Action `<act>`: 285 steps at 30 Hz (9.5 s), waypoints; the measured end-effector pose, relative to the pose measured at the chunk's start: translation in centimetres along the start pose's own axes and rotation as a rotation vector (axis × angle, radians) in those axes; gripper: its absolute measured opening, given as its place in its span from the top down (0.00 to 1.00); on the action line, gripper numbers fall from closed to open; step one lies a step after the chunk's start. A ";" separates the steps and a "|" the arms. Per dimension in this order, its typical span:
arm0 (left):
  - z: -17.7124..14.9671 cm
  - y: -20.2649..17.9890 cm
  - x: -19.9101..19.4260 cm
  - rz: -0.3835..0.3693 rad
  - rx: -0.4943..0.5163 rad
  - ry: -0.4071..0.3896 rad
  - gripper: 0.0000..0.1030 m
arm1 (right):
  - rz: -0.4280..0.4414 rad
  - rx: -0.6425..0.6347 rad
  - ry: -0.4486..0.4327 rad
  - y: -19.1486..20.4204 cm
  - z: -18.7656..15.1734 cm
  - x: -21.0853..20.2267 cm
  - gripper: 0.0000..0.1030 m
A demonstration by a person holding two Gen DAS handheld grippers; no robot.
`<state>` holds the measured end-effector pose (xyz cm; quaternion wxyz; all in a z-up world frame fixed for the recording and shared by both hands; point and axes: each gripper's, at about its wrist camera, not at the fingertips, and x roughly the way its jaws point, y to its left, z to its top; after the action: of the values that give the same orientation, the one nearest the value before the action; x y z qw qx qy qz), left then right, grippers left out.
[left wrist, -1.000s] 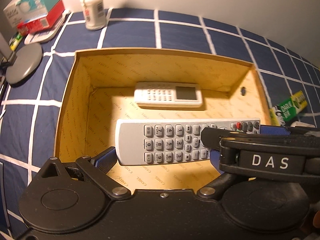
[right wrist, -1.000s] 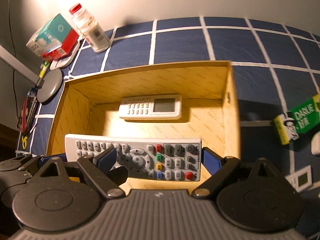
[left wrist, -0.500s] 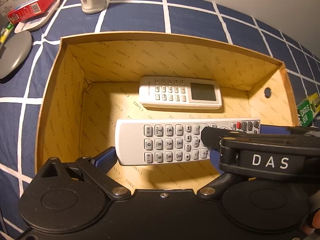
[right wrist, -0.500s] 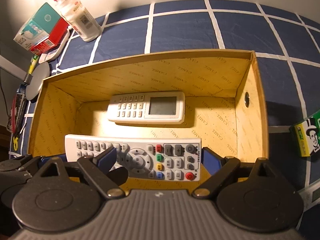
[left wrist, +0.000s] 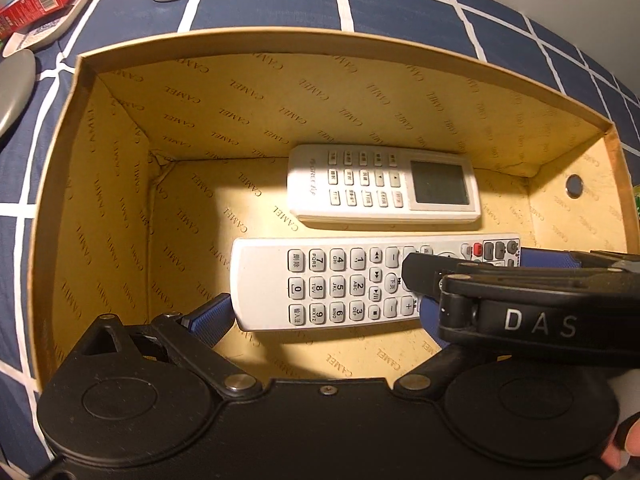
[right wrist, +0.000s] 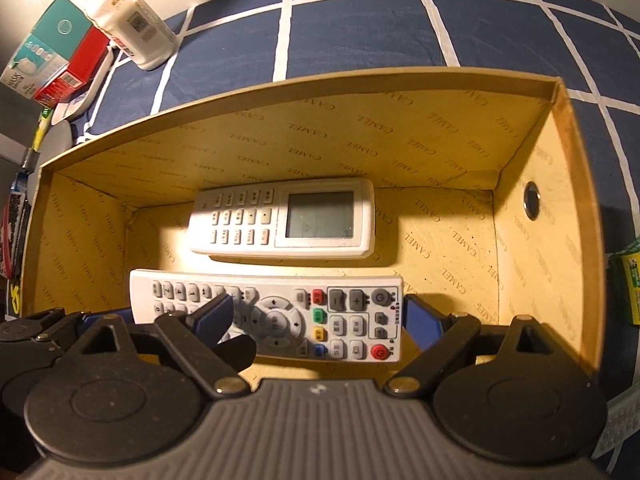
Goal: Organize objects
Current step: 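Lower the TV remote into the box beside the first remote, then move the right tool out of the box to the white plug adapter, then close the right gripper on the white plug adapter, then lift the white adapter with the right gripper and carry it over the box, then lower the adapter into the box and open the right gripper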
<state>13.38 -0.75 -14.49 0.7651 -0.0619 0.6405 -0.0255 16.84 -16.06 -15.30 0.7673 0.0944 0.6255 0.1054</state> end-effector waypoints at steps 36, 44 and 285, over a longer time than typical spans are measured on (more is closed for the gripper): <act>0.3 0.1 -1.6 -0.014 0.016 0.002 0.03 | -0.012 0.015 -0.025 0.9 0.4 -1.2 0.11; -1.2 -0.6 -5.4 0.006 0.007 -0.046 0.03 | 0.019 -0.003 -0.085 1.4 -0.5 -5.1 0.11; 6.9 -0.1 -0.4 -0.060 0.032 0.014 0.21 | -0.017 0.054 0.002 0.6 6.6 0.2 0.14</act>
<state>20.10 -0.36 -12.87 0.7603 -0.0685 0.6432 -0.0590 23.30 -15.51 -13.96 0.7648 0.1099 0.6295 0.0821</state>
